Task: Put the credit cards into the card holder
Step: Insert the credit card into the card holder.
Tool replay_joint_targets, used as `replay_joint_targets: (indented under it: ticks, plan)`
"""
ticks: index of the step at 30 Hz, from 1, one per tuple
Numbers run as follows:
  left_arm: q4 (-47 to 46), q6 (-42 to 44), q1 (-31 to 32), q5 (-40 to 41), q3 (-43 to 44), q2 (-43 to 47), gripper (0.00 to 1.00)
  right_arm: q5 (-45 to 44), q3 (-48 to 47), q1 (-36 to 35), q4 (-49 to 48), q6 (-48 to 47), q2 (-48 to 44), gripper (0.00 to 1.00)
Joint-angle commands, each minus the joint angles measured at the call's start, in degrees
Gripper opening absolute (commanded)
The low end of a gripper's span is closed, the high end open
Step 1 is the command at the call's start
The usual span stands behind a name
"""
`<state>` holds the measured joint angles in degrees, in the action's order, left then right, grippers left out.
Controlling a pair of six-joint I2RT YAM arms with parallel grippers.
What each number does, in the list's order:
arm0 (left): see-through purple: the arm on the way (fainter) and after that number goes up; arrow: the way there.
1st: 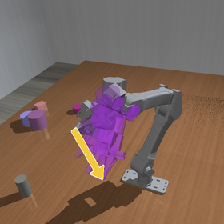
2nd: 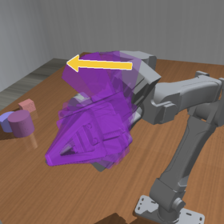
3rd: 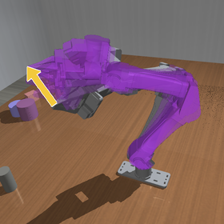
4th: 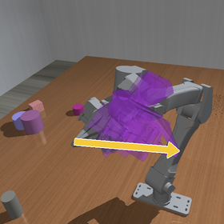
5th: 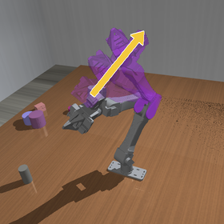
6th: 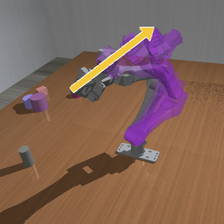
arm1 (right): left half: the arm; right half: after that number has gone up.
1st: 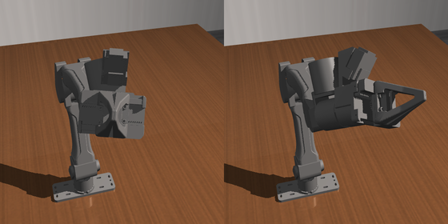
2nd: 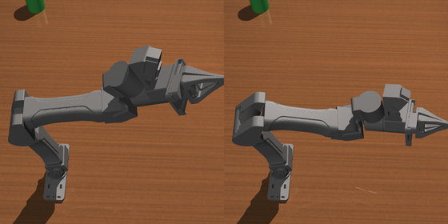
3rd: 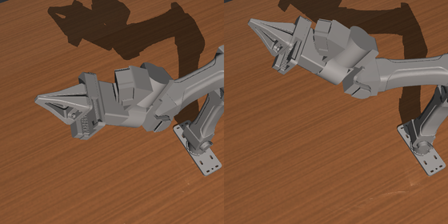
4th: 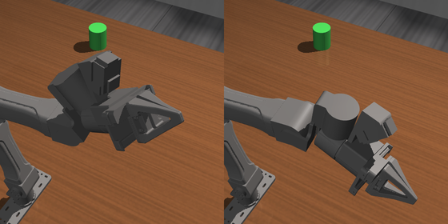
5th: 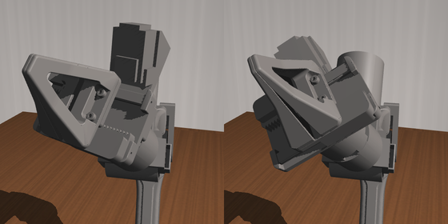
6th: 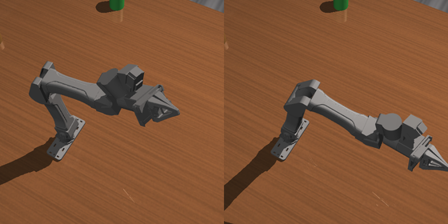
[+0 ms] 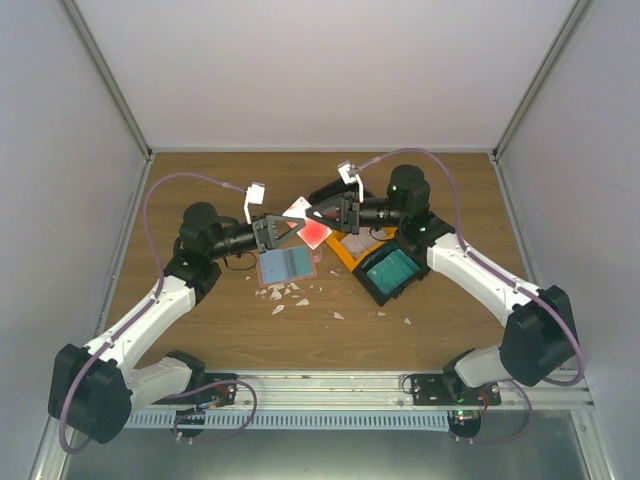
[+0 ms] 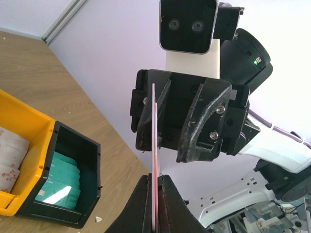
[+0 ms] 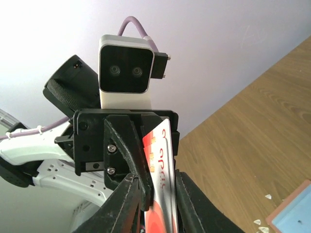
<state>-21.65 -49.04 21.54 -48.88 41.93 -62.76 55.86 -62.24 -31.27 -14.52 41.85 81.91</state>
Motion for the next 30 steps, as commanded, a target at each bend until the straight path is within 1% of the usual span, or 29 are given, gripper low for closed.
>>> replay_joint_targets:
  ticks: [1,4,8,10,17,23,26,30]
  plan:
    - [-2.2,1.6,-0.1,-0.9,-0.2,0.1,0.00,0.5,0.4,0.3,-2.9,0.1,-2.5,0.22]
    - [-2.2,2.4,-0.1,-1.5,-0.1,0.1,0.00,0.2,0.3,0.4,-0.5,-2.8,-2.5,0.24]
    - [-3.5,2.4,-0.3,-4.2,0.4,-0.2,0.00,4.6,0.3,0.4,0.6,-6.9,-1.9,0.24]
    - [-3.2,3.4,-0.3,-6.1,1.2,-0.4,0.00,4.6,-0.2,0.4,2.1,-8.2,-1.7,0.24]
    - [5.8,15.8,-0.1,-14.0,4.0,-0.3,0.00,2.8,-2.7,1.1,4.0,-8.8,-2.9,0.29]
    - [13.2,26.5,0.2,-16.2,5.3,1.4,0.00,2.4,-5.0,2.1,9.1,-9.9,-3.3,0.34]
    - [14.1,28.7,0.2,-16.7,5.1,1.9,0.00,2.9,-7.6,2.1,14.0,-12.2,-2.2,0.36]
    - [13.6,29.6,0.3,-16.7,4.8,2.5,0.00,4.1,-9.4,2.1,19.3,-15.7,-1.4,0.37]
